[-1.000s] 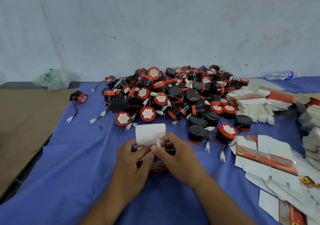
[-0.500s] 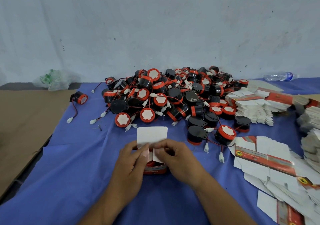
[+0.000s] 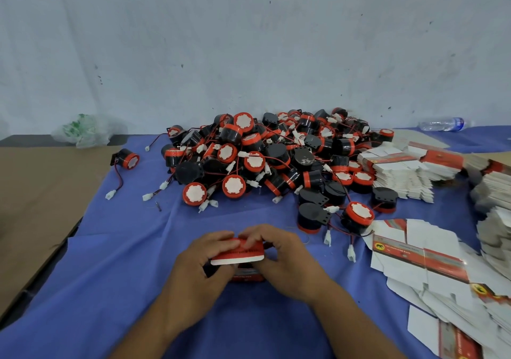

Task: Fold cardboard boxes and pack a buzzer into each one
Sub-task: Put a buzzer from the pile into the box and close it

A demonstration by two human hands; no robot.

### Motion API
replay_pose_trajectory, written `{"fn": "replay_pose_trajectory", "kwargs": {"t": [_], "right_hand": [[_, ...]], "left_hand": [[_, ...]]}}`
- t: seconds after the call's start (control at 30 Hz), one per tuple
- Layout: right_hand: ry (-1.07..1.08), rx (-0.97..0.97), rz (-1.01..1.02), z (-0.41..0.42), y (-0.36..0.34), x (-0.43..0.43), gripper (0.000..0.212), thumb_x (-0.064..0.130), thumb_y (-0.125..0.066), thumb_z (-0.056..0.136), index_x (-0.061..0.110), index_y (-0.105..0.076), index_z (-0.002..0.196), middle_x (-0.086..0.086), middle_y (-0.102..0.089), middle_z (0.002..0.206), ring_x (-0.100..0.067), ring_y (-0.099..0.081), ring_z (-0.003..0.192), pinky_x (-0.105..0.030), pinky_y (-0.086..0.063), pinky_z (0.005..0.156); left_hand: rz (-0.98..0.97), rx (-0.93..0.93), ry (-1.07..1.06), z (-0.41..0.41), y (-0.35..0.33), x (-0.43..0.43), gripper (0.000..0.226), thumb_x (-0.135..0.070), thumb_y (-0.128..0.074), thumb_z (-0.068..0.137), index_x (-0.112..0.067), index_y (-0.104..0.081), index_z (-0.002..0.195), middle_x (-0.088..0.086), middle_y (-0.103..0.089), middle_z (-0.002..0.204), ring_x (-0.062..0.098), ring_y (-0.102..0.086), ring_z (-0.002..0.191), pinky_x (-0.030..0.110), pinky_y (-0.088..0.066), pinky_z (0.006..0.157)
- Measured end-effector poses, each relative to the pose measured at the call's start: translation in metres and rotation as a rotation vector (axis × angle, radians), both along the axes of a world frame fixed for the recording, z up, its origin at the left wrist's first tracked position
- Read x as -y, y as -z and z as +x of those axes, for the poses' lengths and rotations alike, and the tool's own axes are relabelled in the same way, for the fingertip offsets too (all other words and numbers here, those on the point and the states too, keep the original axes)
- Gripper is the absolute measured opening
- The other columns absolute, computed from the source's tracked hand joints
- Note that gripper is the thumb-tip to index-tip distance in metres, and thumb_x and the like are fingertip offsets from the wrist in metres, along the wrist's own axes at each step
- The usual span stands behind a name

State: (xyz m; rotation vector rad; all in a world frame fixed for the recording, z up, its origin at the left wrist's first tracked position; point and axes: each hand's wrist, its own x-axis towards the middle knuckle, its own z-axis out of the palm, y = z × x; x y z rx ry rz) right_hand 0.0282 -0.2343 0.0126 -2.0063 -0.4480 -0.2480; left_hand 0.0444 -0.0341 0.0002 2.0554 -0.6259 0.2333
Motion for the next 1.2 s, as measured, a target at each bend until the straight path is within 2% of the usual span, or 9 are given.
{"fn": "replay_pose_trajectory", "kwargs": {"t": [0.07, 0.13, 0.33, 0.53, 0.67, 0.77, 0.9, 1.03, 1.2], "right_hand": [[-0.061, -0.074, -0.027, -0.003, -0.002, 0.006, 0.02, 0.021, -0.073, 0.088, 0.02, -0.069, 0.107, 0.019, -0.061, 0.124, -0.002, -0.058, 0.116, -0.018, -0.048, 0.093], [-0.083, -0.087, -0.076, -0.005, -0.003, 0.009, 0.032, 0.039, -0.074, 0.087, 0.027, -0.066, 0.116, 0.025, -0.056, 0.129, 0.002, -0.054, 0.12, -0.02, -0.048, 0.097], [-0.103, -0.206, 0.098, -0.004, -0.002, 0.007, 0.036, 0.029, -0.077, 0.088, 0.026, -0.064, 0.122, 0.02, -0.06, 0.127, -0.005, -0.059, 0.119, -0.031, -0.055, 0.095], [-0.062, -0.1, -0.03, 0.001, -0.002, 0.008, 0.029, 0.031, -0.065, 0.097, 0.026, -0.068, 0.125, 0.016, -0.065, 0.123, -0.004, -0.06, 0.116, -0.027, -0.051, 0.097], [-0.098, -0.098, -0.144, 0.001, 0.003, 0.01, 0.038, 0.035, -0.059, 0.099, 0.03, -0.06, 0.137, 0.026, -0.048, 0.14, 0.009, -0.045, 0.128, -0.015, -0.044, 0.101], [-0.134, -0.156, -0.132, 0.001, 0.003, 0.01, 0.039, 0.04, -0.049, 0.103, 0.031, -0.057, 0.14, 0.022, -0.04, 0.148, 0.007, -0.04, 0.133, -0.022, -0.044, 0.105], [-0.155, -0.191, -0.073, 0.0, 0.003, 0.009, 0.036, 0.032, -0.052, 0.104, 0.03, -0.058, 0.139, 0.022, -0.039, 0.15, 0.007, -0.04, 0.135, -0.024, -0.044, 0.107], [-0.159, -0.227, 0.028, -0.001, 0.003, 0.01, 0.037, 0.024, -0.059, 0.101, 0.027, -0.059, 0.138, 0.026, -0.045, 0.144, 0.005, -0.045, 0.132, -0.024, -0.045, 0.105], [-0.181, -0.242, 0.006, -0.002, -0.001, 0.009, 0.036, 0.019, -0.06, 0.1, 0.041, -0.061, 0.129, 0.034, -0.042, 0.141, 0.01, -0.043, 0.13, -0.017, -0.044, 0.102]], "left_hand": [[0.102, 0.004, 0.058, 0.0, -0.001, -0.005, 0.043, -0.044, -0.064, 0.081, -0.053, -0.053, 0.121, -0.032, -0.047, 0.135, -0.011, -0.04, 0.128, 0.006, -0.032, 0.103], [0.144, -0.013, 0.082, 0.003, 0.001, -0.007, 0.044, -0.058, -0.06, 0.083, -0.057, -0.046, 0.125, -0.036, -0.04, 0.138, -0.015, -0.033, 0.13, 0.001, -0.027, 0.101], [0.068, 0.016, 0.082, 0.007, 0.002, -0.009, 0.043, -0.046, -0.064, 0.083, -0.055, -0.051, 0.123, -0.04, -0.049, 0.13, -0.011, -0.044, 0.125, 0.008, -0.037, 0.102], [-0.01, 0.051, 0.049, 0.005, -0.003, -0.007, 0.033, -0.039, -0.061, 0.086, -0.037, -0.065, 0.119, -0.025, -0.064, 0.12, -0.005, -0.057, 0.115, 0.017, -0.047, 0.097], [0.037, 0.049, 0.081, 0.004, -0.001, -0.011, 0.043, -0.036, -0.063, 0.086, -0.027, -0.064, 0.128, -0.022, -0.058, 0.132, -0.007, -0.05, 0.124, 0.013, -0.04, 0.103], [0.086, 0.082, 0.092, 0.005, 0.0, -0.013, 0.045, -0.036, -0.065, 0.088, -0.025, -0.061, 0.131, -0.021, -0.053, 0.137, -0.007, -0.046, 0.129, 0.015, -0.039, 0.105], [0.162, 0.15, 0.131, 0.01, 0.003, -0.018, 0.044, -0.044, -0.063, 0.09, -0.033, -0.057, 0.132, -0.025, -0.044, 0.145, -0.006, -0.038, 0.136, 0.015, -0.032, 0.111], [0.22, 0.235, 0.214, 0.011, 0.002, -0.018, 0.042, -0.052, -0.05, 0.096, -0.034, -0.061, 0.132, -0.016, -0.044, 0.149, 0.003, -0.04, 0.138, 0.027, -0.039, 0.11], [0.326, 0.307, 0.261, 0.011, 0.01, -0.021, 0.044, -0.044, -0.048, 0.096, -0.034, -0.053, 0.139, -0.009, -0.038, 0.154, 0.013, -0.034, 0.143, 0.032, -0.036, 0.113]]}}
